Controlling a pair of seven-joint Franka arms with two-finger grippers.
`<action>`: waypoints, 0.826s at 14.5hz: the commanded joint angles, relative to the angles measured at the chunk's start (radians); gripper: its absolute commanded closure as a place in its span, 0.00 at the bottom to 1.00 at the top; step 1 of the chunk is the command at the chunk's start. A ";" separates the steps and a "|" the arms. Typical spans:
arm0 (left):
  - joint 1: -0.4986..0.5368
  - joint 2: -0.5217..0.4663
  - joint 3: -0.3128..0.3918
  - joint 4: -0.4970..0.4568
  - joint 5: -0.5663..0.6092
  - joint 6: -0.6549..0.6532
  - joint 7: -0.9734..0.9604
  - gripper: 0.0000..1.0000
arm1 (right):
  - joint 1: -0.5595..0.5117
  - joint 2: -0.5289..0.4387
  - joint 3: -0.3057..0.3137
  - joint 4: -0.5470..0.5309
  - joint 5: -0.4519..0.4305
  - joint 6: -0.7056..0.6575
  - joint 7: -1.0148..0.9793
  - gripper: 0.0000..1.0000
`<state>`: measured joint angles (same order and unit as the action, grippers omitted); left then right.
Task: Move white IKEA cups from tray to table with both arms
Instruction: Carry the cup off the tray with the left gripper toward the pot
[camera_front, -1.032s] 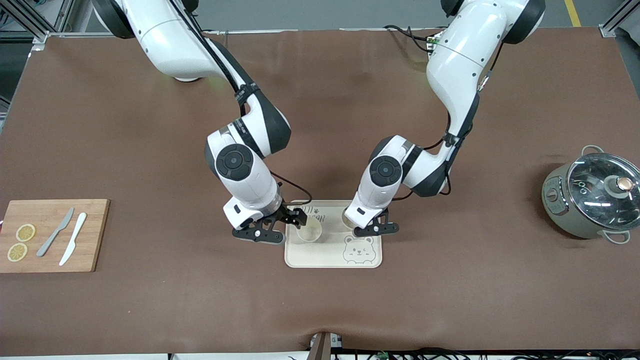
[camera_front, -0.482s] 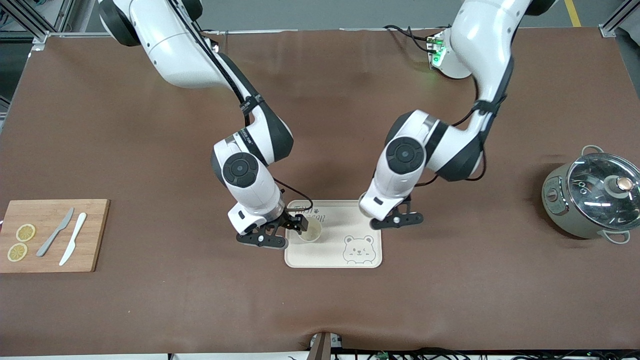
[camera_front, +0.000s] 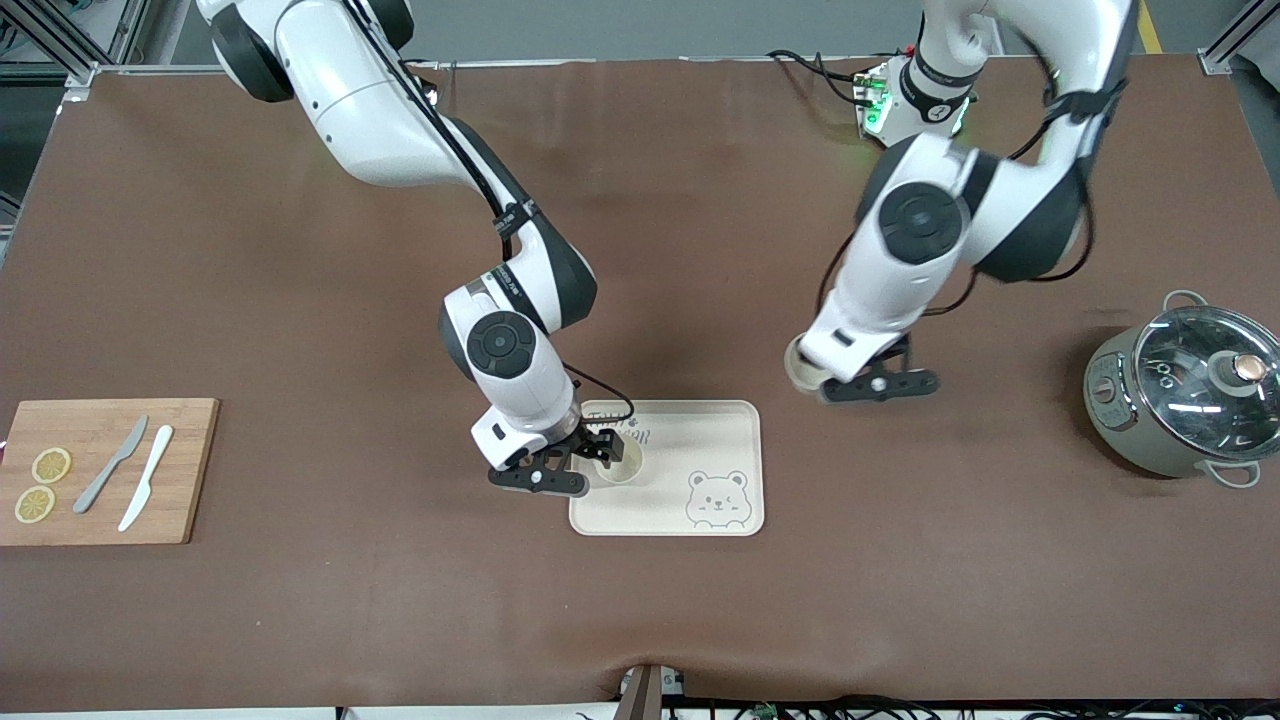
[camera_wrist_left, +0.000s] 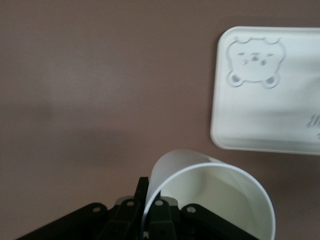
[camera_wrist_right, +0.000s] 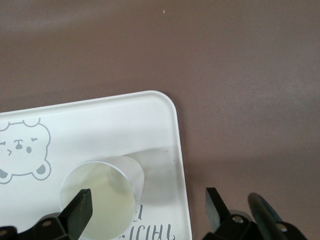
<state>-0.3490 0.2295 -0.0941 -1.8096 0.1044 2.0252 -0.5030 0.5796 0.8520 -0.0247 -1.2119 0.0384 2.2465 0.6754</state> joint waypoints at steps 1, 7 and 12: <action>0.088 -0.192 -0.015 -0.239 0.009 0.082 0.104 1.00 | 0.013 0.030 -0.006 0.034 -0.017 0.002 0.024 0.00; 0.140 -0.257 -0.013 -0.387 -0.054 0.217 0.179 1.00 | 0.014 0.051 -0.006 0.034 -0.023 0.016 0.023 0.00; 0.160 -0.254 -0.012 -0.439 -0.083 0.275 0.181 1.00 | 0.025 0.068 -0.004 0.032 -0.023 0.019 0.024 0.00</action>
<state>-0.2033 0.0011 -0.0951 -2.1885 0.0429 2.2448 -0.3436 0.5887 0.8968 -0.0244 -1.2118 0.0338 2.2643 0.6761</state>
